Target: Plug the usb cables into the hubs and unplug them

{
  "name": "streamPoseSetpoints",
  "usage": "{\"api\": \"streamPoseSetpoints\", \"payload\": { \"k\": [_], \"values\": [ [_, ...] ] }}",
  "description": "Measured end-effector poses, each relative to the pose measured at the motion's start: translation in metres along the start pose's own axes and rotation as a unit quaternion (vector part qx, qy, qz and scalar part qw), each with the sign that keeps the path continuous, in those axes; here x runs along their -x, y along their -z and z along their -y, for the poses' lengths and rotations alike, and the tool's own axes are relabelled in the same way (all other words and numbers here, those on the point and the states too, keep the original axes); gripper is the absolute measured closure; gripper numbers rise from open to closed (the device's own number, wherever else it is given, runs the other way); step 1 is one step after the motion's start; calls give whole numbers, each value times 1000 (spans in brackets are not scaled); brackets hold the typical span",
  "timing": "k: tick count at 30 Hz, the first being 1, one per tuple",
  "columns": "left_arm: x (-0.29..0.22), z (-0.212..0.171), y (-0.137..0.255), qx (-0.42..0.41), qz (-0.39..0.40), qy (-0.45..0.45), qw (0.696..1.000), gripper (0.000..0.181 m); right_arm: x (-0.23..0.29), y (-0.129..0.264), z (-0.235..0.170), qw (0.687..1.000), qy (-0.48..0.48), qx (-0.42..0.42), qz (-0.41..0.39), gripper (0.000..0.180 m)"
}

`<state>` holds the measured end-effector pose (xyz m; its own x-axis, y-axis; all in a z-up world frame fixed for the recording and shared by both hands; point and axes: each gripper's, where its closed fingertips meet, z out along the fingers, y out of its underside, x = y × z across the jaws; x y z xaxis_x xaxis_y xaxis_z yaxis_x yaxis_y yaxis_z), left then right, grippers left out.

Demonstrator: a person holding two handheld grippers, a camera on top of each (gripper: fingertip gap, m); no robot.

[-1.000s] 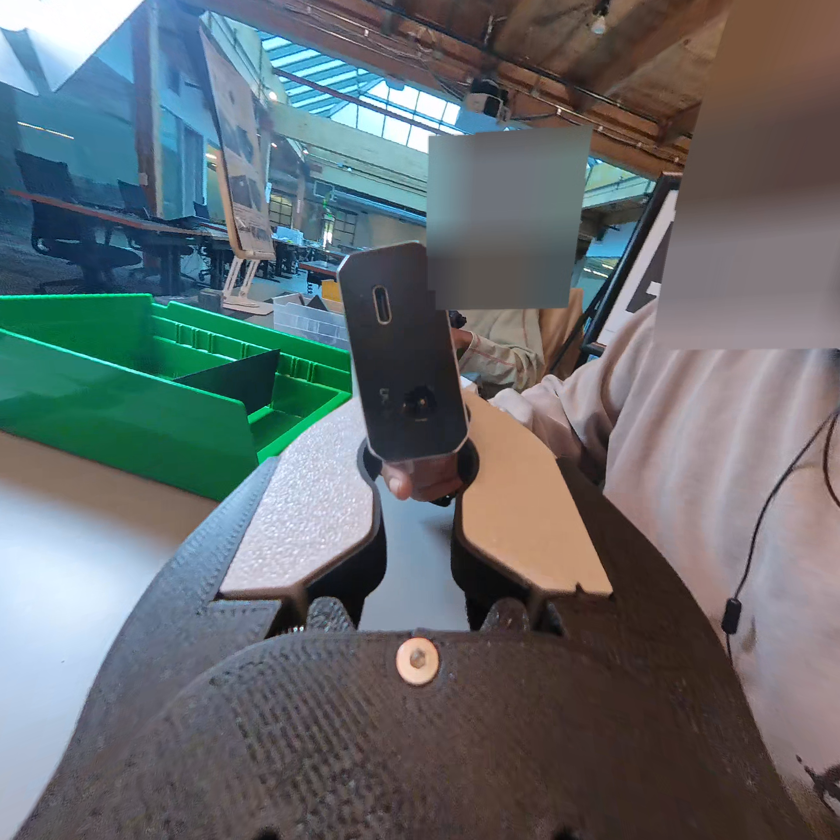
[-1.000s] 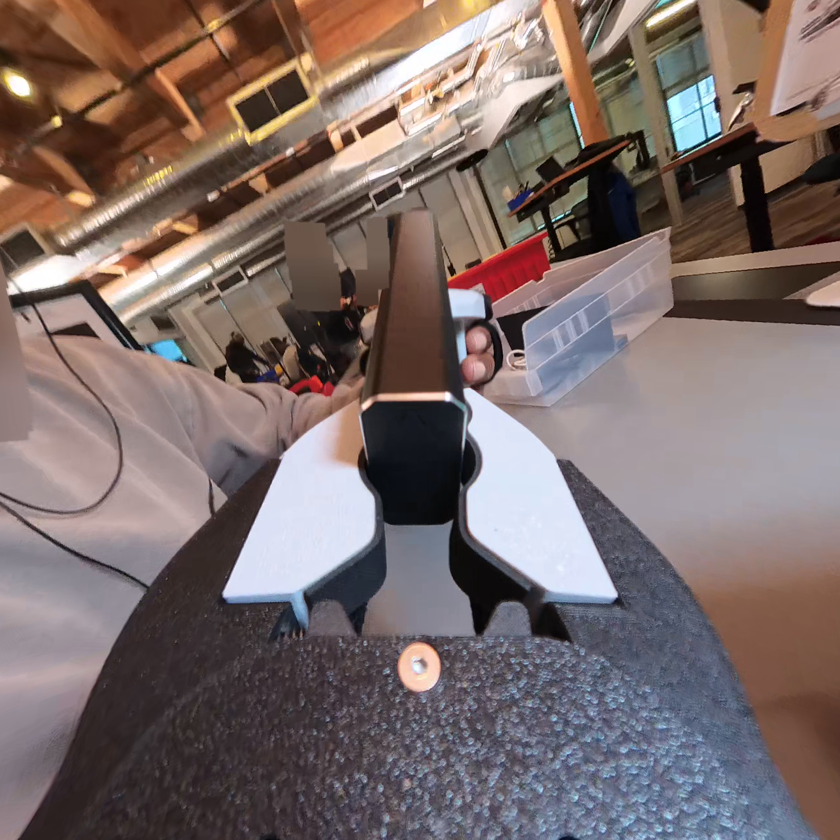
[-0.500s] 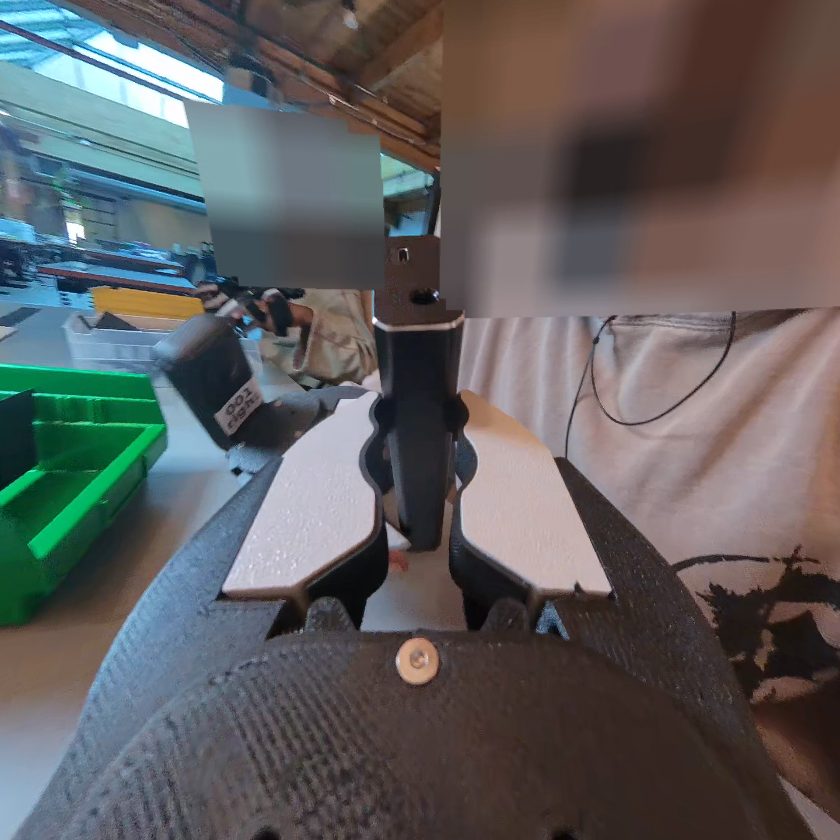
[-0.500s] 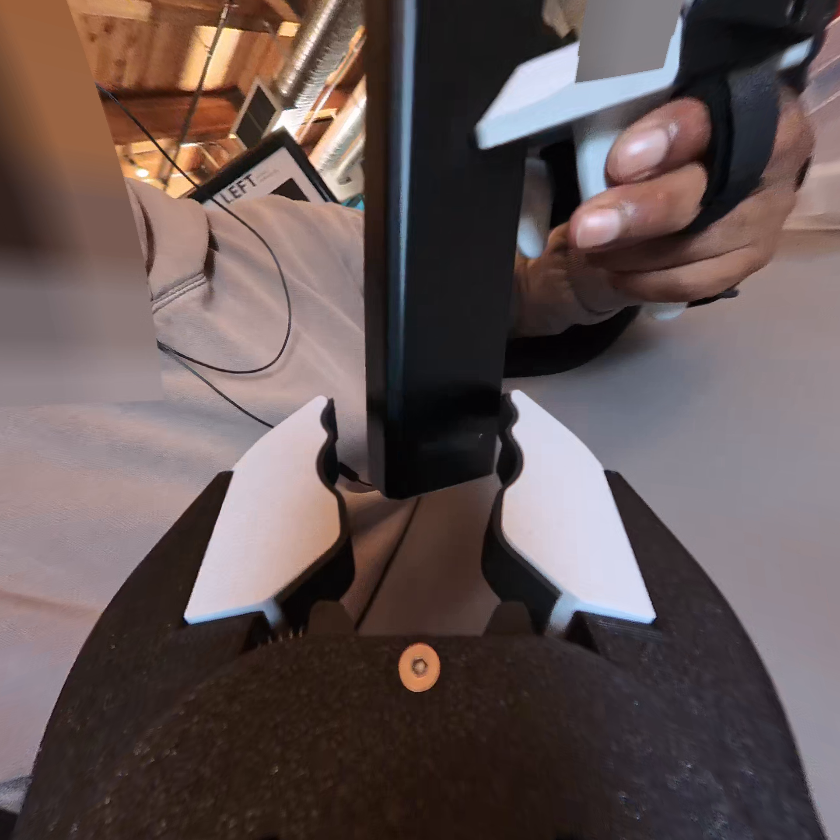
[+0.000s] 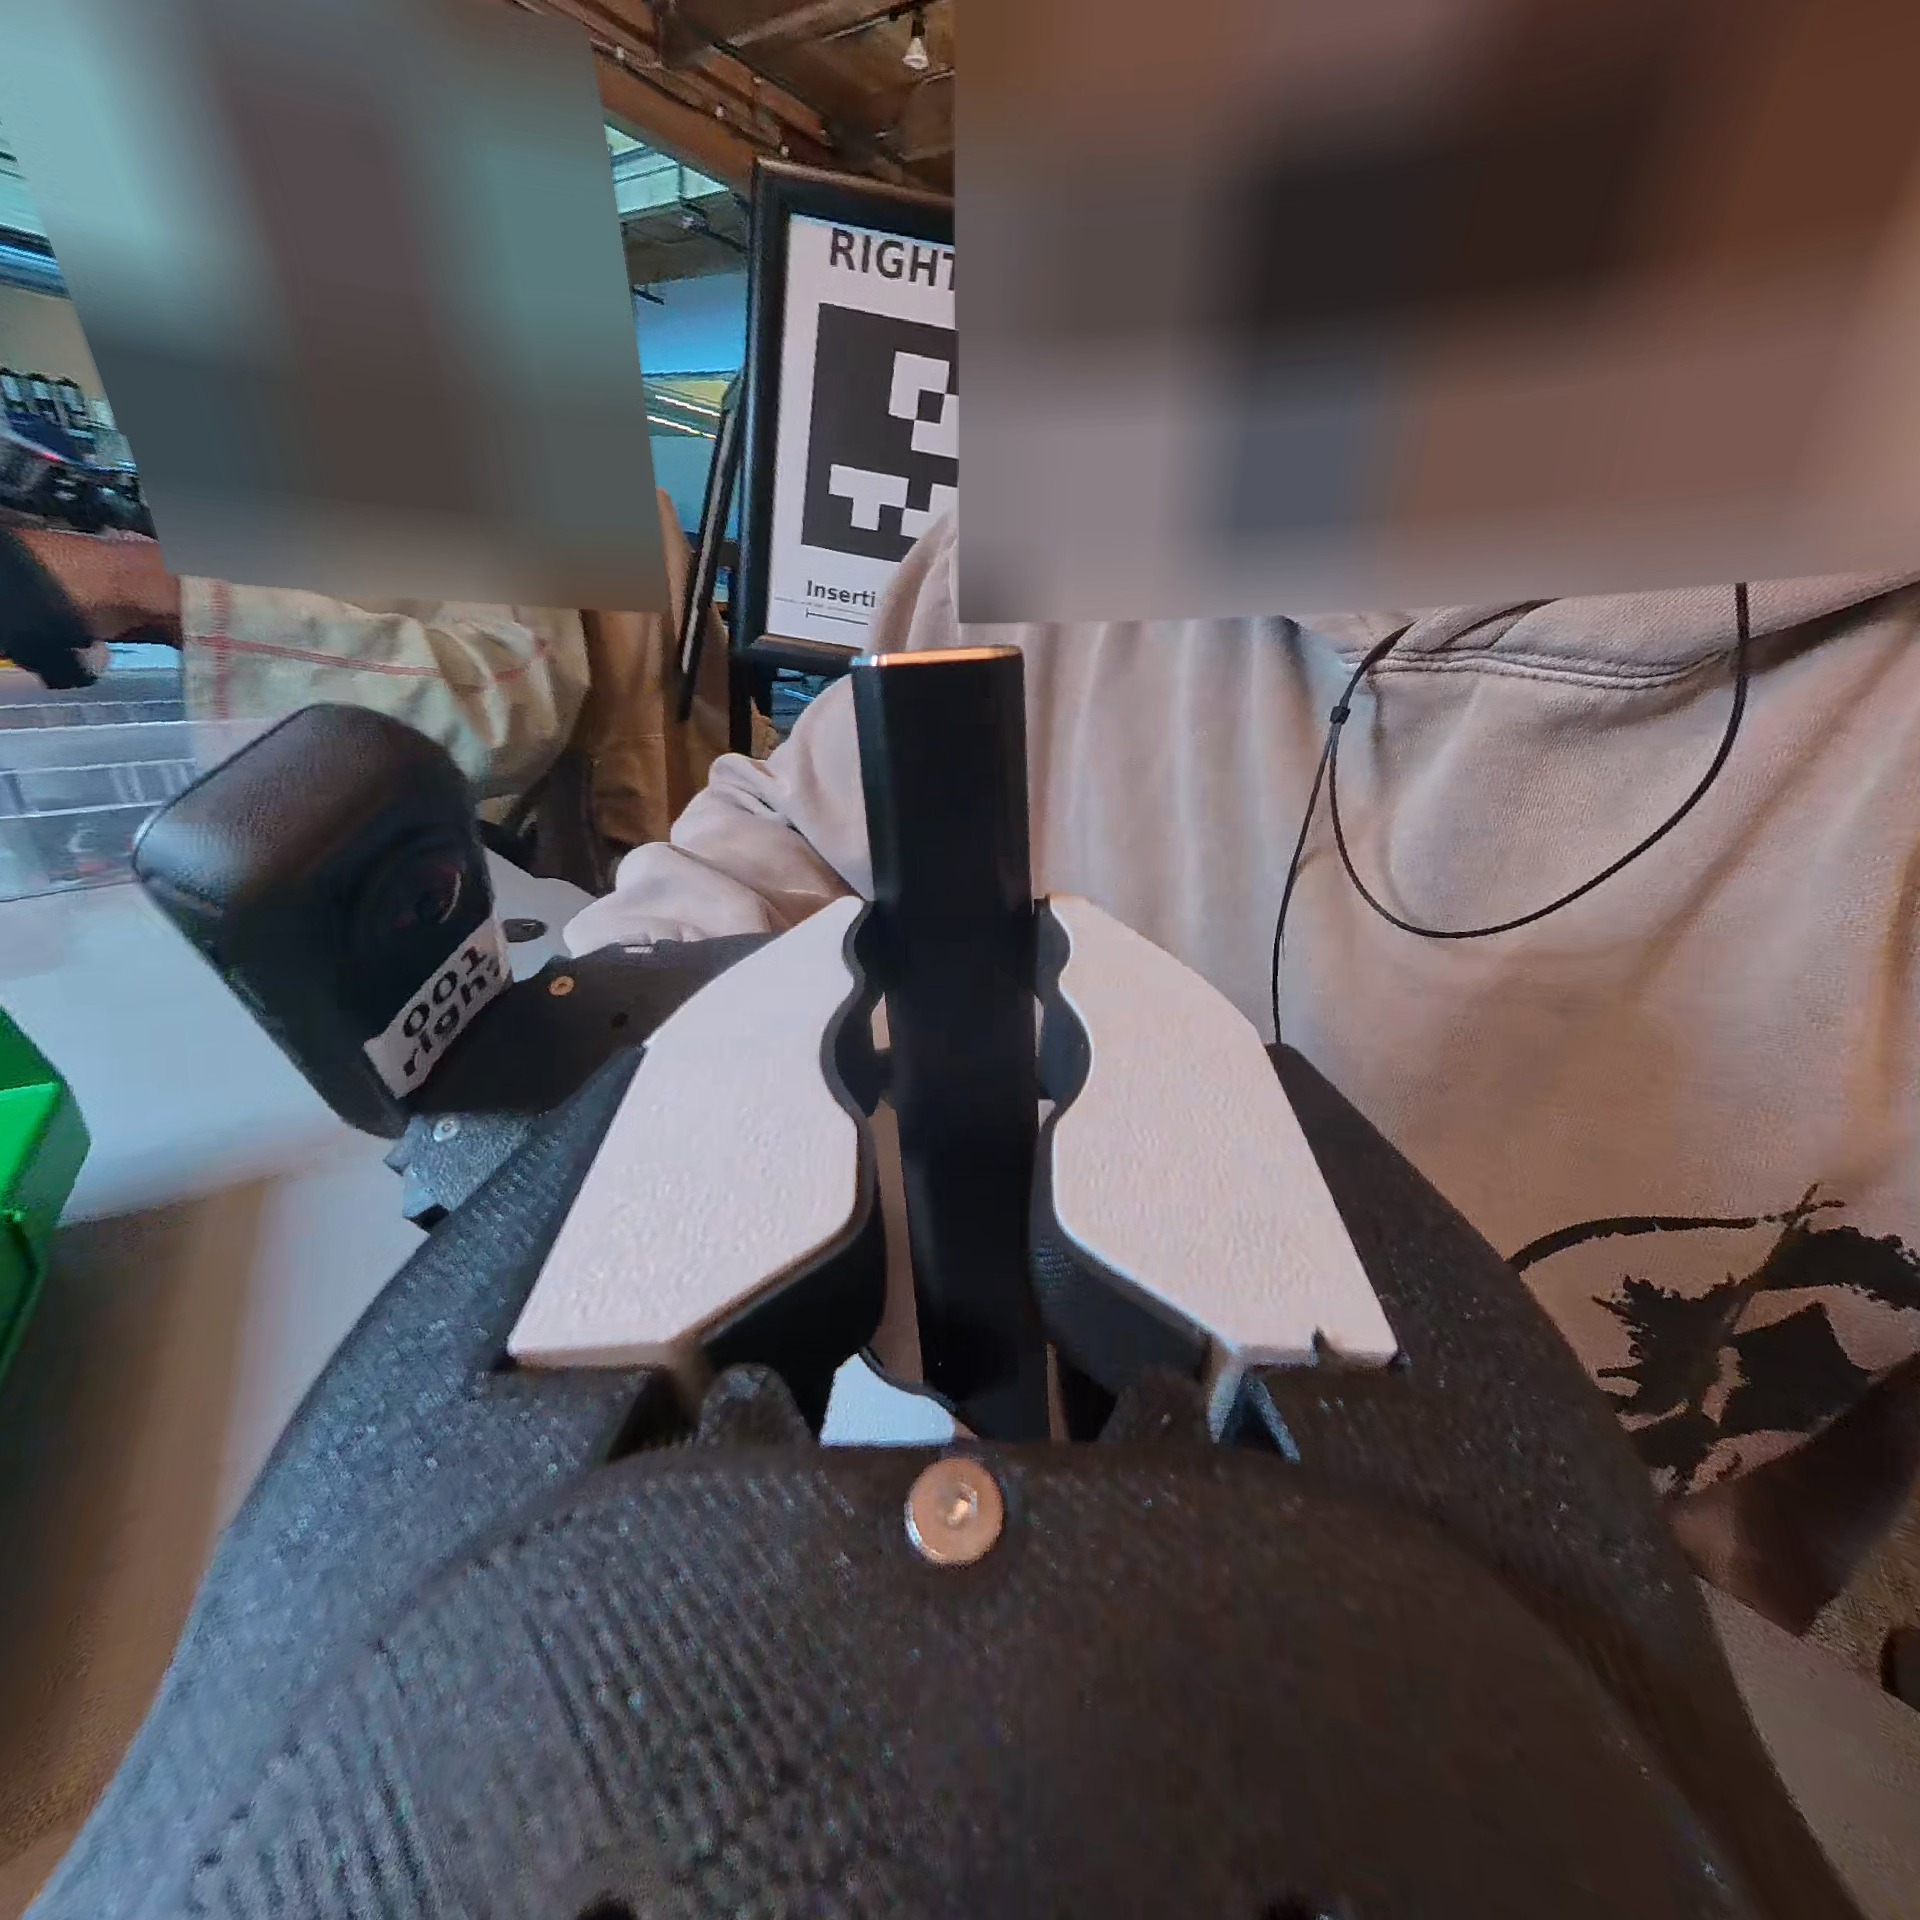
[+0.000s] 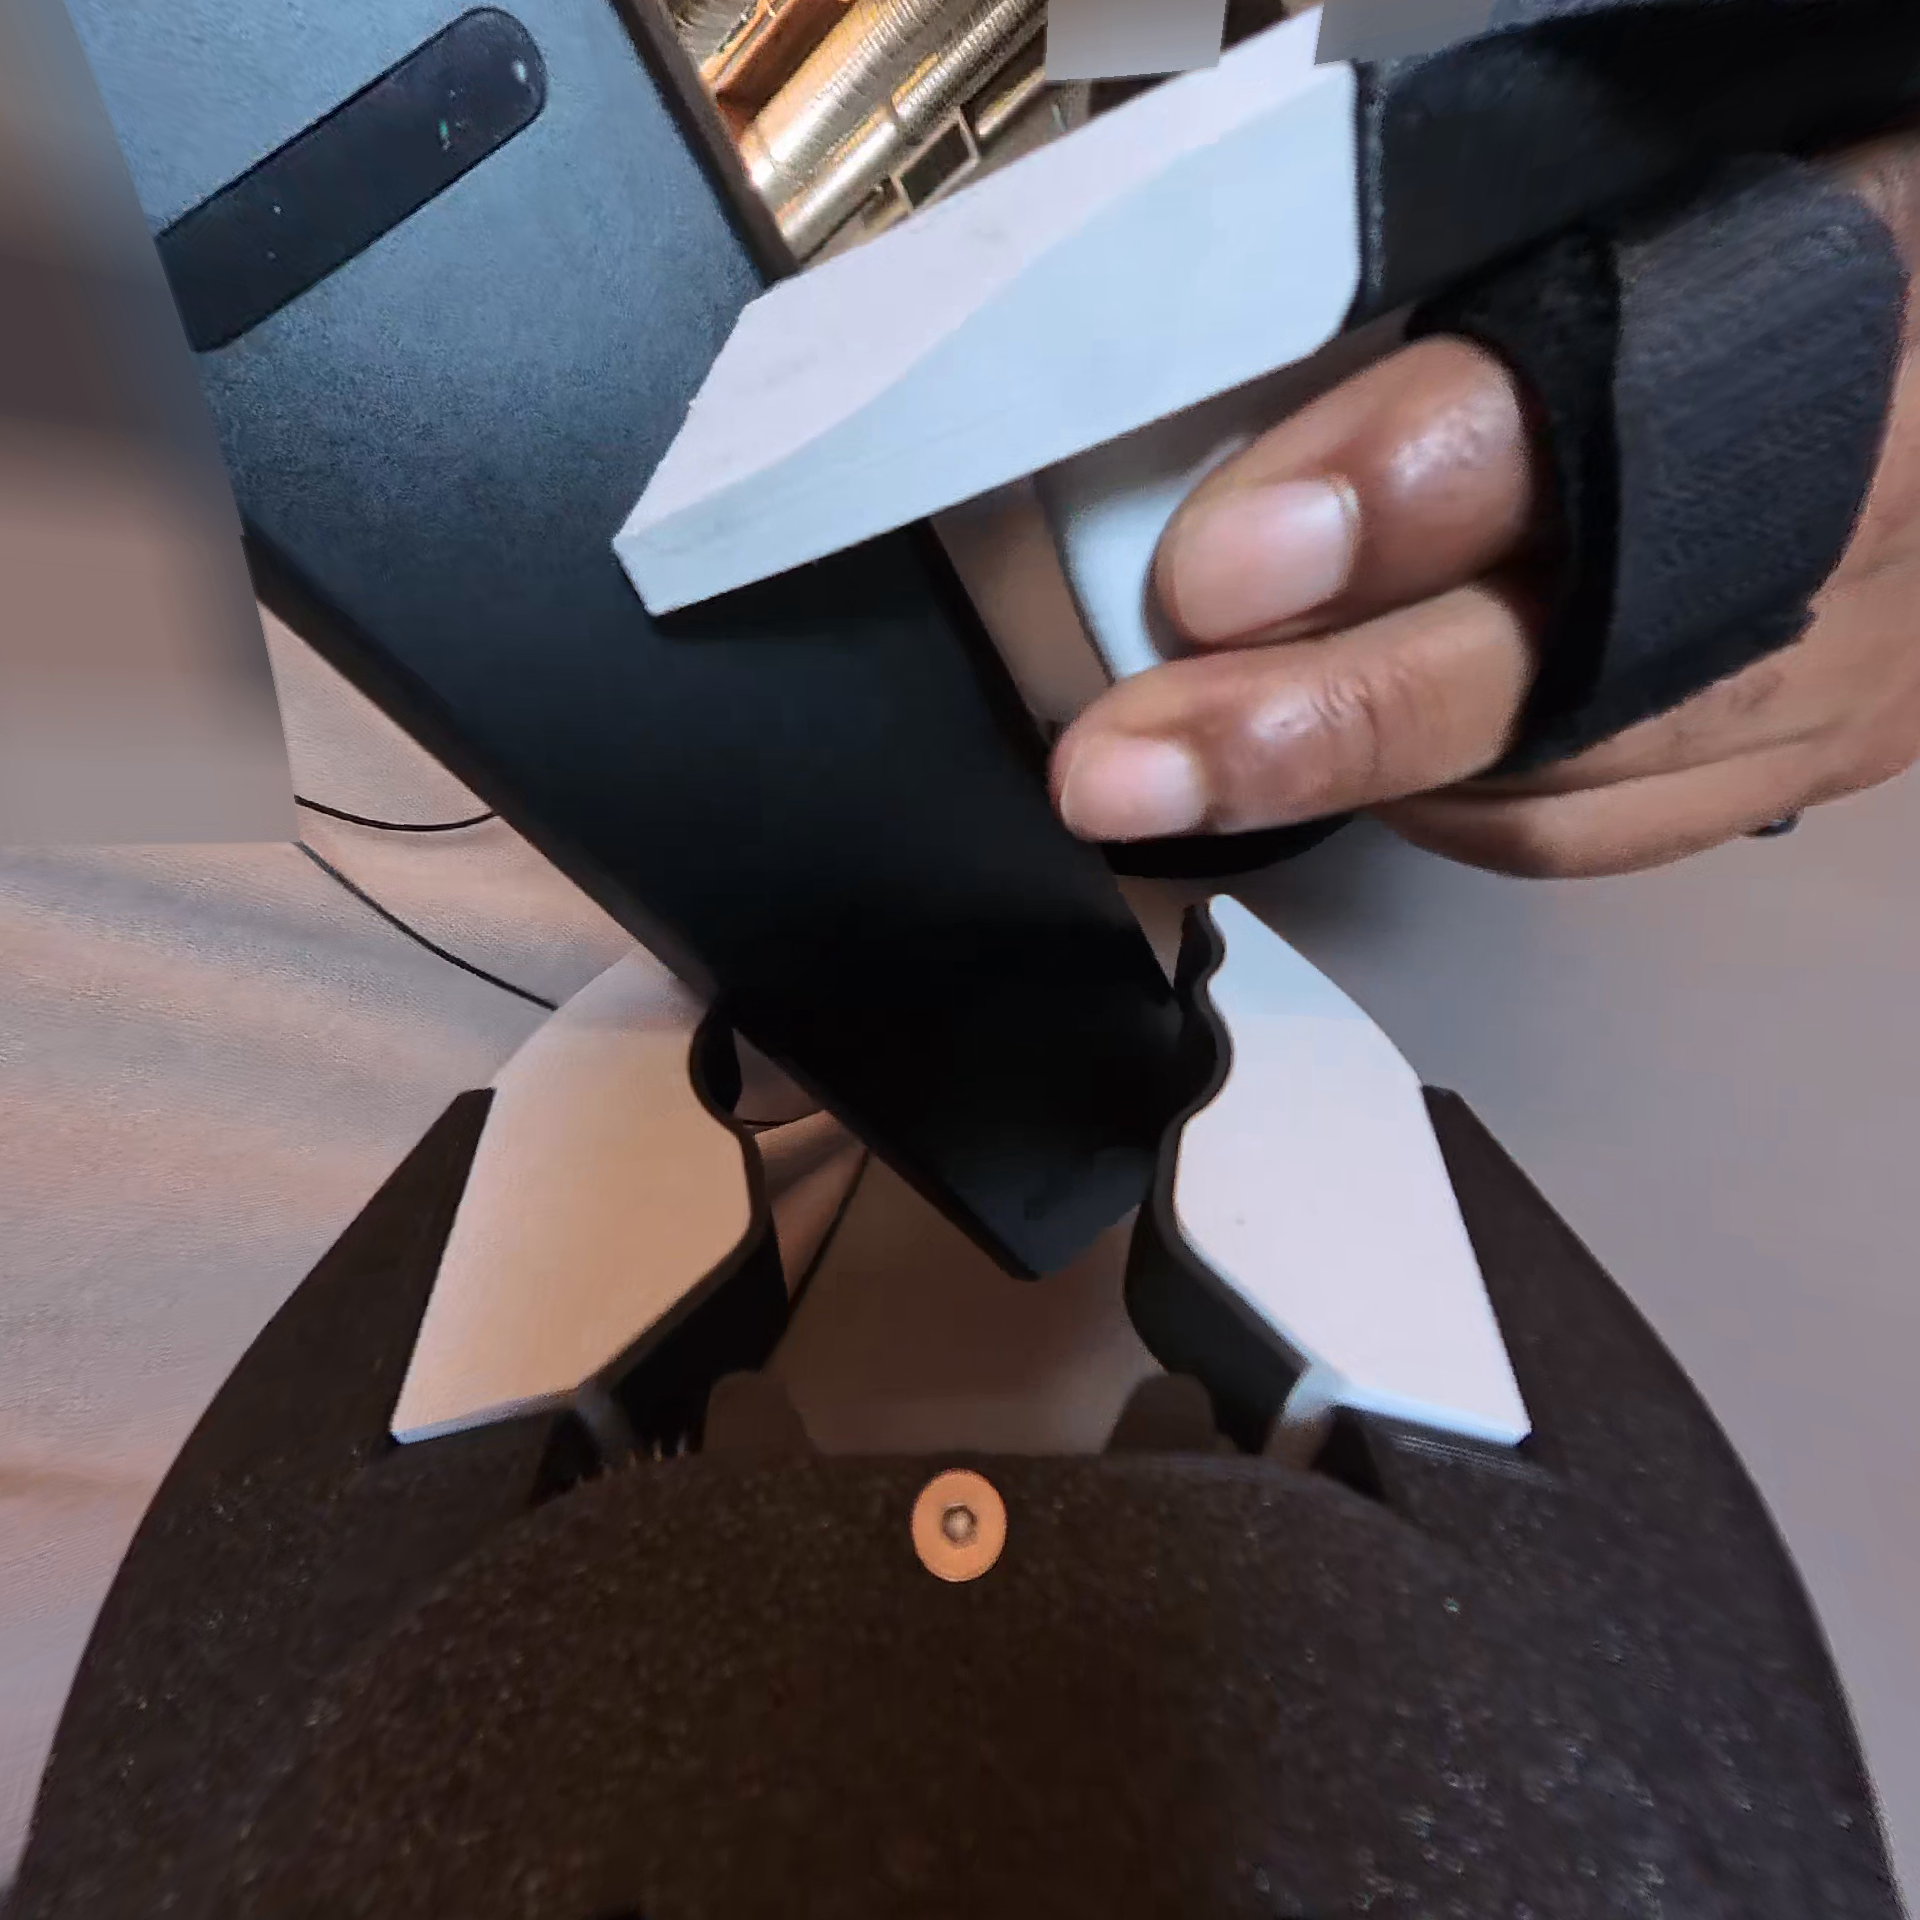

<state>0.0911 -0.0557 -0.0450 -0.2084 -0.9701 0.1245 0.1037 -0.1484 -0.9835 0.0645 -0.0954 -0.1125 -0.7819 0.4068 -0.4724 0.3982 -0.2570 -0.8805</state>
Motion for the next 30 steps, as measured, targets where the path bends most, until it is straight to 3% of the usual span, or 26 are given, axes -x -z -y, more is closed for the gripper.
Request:
{"api": "streamPoseSetpoints", "payload": {
  "k": [7, 20, 23, 26, 30],
  "values": [
    [32, -19, 3, 29, 52, 45, 997, 151, -26, 7, -19, 982, 111, 85, -125, 108],
    [56, -10, 10, -51, 100, 117, 987, 150, -25, 13, 6, 988, 90, -21, -124, 114],
    [70, -2, 21, -70, 167, 106, 978, 148, -20, 21, 18, 993, 41, -66, -88, 118],
    [73, 20, 41, -84, 239, 89, 963, 124, -17, 33, 31, 989, 52, -100, -92, 118],
    [69, 24, 75, -10, 378, 10, 925, 119, -28, 65, 50, 965, 115, -127, -199, 118]
  ]
}}
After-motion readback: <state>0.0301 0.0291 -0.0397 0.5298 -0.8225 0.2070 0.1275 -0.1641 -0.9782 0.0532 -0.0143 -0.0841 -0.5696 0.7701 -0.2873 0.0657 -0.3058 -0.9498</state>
